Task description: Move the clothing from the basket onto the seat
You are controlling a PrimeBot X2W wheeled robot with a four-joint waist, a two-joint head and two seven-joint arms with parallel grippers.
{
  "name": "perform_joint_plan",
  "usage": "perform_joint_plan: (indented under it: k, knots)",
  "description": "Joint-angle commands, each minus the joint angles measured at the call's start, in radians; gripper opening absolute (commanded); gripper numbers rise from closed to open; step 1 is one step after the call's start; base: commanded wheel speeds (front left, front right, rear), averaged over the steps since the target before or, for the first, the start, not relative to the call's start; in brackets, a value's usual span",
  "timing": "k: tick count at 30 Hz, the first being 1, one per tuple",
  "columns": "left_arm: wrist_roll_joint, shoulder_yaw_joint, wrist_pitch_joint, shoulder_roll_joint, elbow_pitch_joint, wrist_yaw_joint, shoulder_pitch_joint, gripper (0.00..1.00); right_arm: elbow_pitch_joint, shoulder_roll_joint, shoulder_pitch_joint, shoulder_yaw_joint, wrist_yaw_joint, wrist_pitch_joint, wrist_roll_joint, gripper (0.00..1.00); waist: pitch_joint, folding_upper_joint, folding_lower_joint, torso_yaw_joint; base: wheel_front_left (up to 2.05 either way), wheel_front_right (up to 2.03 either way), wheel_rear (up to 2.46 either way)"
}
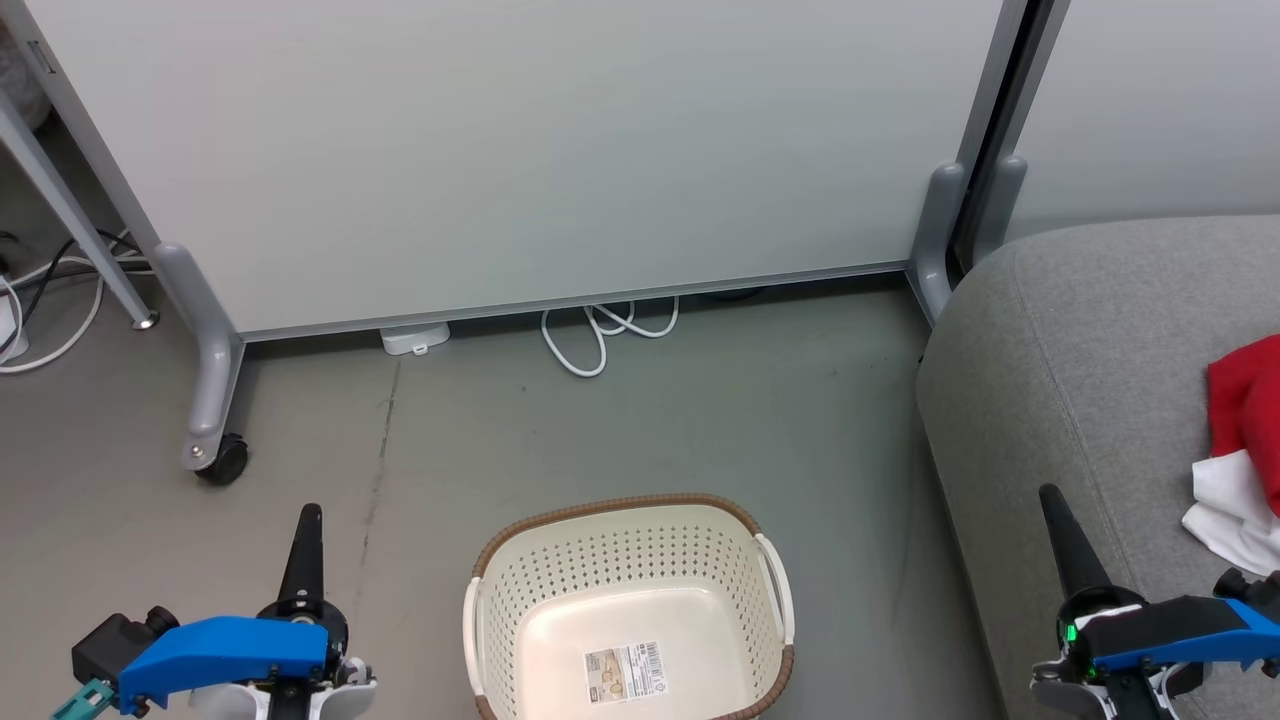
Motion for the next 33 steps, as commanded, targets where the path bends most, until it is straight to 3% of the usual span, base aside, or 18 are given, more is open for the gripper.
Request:
perform_joint_plan:
  k: [1,33]
  knots:
    - [-0.019,0.011,0.009,0.001,-0.015,-0.001,-0.022,0.0,-0.011,-0.005,-0.023,-0.003,0.0,0.006,0.029,0.0,0.0,-0.0001,0.0,-0.001,0.0,0.0,0.0]
    - [-0.244,0.066,0.078,-0.01,-0.063,-0.002,-0.027,0.0,-0.013,-0.006,-0.032,-0.007,0.0,0.033,0.309,0.0,-0.001,-0.0001,0.0,-0.016,0.0,0.0,0.0]
